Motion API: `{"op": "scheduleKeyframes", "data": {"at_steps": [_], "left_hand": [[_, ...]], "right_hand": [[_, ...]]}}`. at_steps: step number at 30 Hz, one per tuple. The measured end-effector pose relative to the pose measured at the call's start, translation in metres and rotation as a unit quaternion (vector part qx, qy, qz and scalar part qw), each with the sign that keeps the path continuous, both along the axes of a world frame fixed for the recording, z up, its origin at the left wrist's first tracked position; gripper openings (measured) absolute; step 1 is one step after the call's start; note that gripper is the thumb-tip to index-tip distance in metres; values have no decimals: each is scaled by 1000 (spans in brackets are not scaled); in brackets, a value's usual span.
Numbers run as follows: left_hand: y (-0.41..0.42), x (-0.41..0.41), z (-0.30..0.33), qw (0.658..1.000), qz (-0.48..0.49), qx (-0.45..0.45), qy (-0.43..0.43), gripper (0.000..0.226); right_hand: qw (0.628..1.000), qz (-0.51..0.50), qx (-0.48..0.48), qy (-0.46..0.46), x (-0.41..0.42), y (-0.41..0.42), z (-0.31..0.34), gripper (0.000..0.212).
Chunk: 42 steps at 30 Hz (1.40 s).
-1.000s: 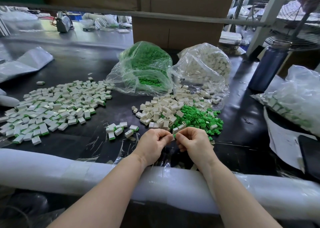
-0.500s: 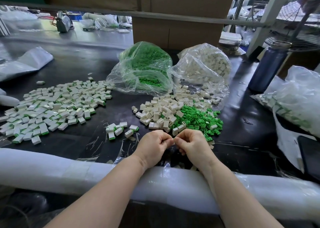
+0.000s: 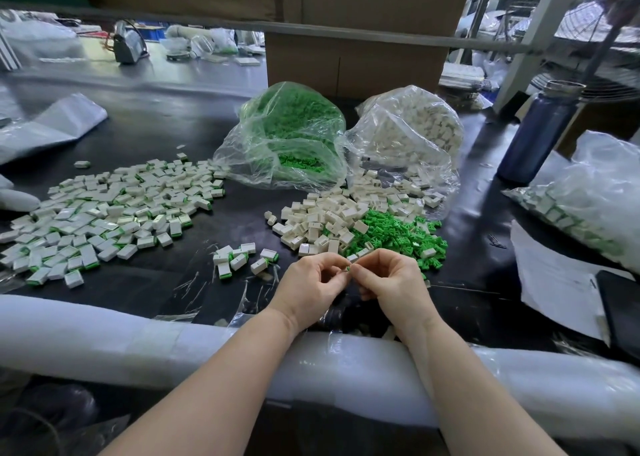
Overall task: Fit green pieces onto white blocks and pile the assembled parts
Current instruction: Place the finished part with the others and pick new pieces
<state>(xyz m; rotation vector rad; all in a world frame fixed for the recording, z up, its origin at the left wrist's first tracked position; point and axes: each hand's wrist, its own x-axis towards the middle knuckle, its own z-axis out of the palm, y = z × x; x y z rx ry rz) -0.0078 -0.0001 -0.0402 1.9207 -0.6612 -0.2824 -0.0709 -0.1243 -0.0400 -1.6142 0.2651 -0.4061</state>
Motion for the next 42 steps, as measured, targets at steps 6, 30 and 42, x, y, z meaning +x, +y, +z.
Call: {"op": "scheduleKeyframes", "data": {"at_steps": [6,30,42], "left_hand": [[1,1,0,1000,5,3,-12,22],[2,-2,6,996,-88,-2,-4,23],[2,-3,5,994,-107,21,-12,29]], "right_hand": [[1000,25,-7,5,-1,0,1,17],[996,76,11,48,0,-1,2,13],[995,74,36,50,-2,-1,4,13]]}}
